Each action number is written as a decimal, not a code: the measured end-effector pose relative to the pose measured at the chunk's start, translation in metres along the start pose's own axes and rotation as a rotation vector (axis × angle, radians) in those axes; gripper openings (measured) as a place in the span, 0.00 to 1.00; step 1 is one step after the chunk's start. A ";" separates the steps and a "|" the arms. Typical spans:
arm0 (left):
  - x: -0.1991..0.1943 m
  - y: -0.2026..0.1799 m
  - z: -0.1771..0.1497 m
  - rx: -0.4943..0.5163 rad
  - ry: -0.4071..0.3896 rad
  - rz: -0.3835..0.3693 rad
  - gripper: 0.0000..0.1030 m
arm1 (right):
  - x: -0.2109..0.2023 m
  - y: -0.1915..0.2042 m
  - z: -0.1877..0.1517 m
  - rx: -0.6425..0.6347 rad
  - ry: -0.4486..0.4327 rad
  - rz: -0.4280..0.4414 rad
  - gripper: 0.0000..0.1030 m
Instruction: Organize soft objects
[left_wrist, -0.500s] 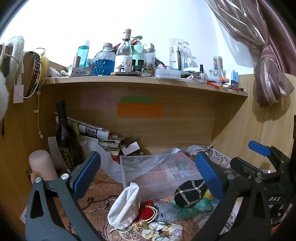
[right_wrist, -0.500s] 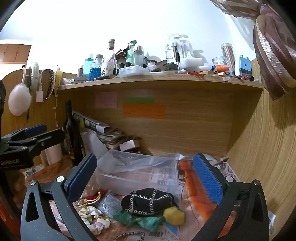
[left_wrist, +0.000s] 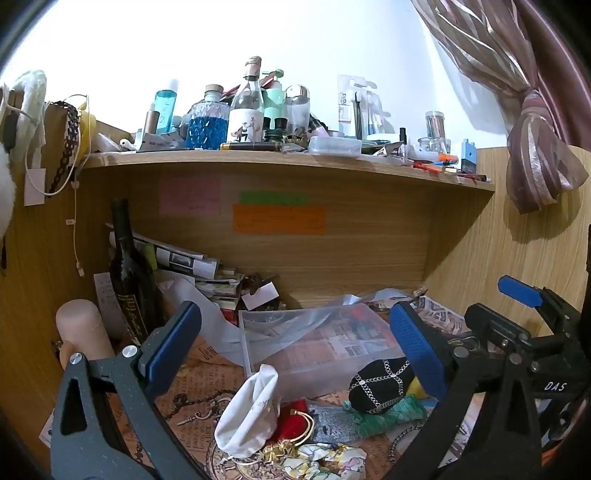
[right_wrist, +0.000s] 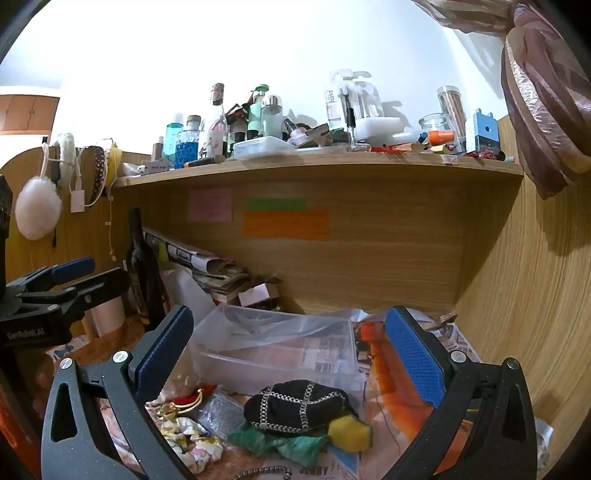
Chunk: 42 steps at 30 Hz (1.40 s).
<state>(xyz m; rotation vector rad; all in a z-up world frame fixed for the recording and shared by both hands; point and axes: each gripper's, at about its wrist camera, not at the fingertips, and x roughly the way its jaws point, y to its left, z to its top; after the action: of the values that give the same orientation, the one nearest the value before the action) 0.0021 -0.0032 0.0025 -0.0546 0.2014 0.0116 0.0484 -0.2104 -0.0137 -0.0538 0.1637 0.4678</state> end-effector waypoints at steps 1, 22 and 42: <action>0.000 0.000 0.000 0.002 -0.001 0.002 1.00 | 0.000 0.000 0.000 0.000 -0.001 -0.001 1.00; 0.001 -0.002 -0.003 0.028 -0.009 -0.009 1.00 | -0.006 0.001 -0.001 -0.011 -0.035 -0.012 1.00; 0.001 -0.002 -0.004 0.028 -0.011 -0.008 1.00 | -0.006 0.002 0.000 0.000 -0.033 -0.001 1.00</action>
<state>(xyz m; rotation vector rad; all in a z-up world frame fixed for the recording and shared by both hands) 0.0024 -0.0054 -0.0011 -0.0276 0.1908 0.0012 0.0425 -0.2107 -0.0123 -0.0465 0.1311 0.4672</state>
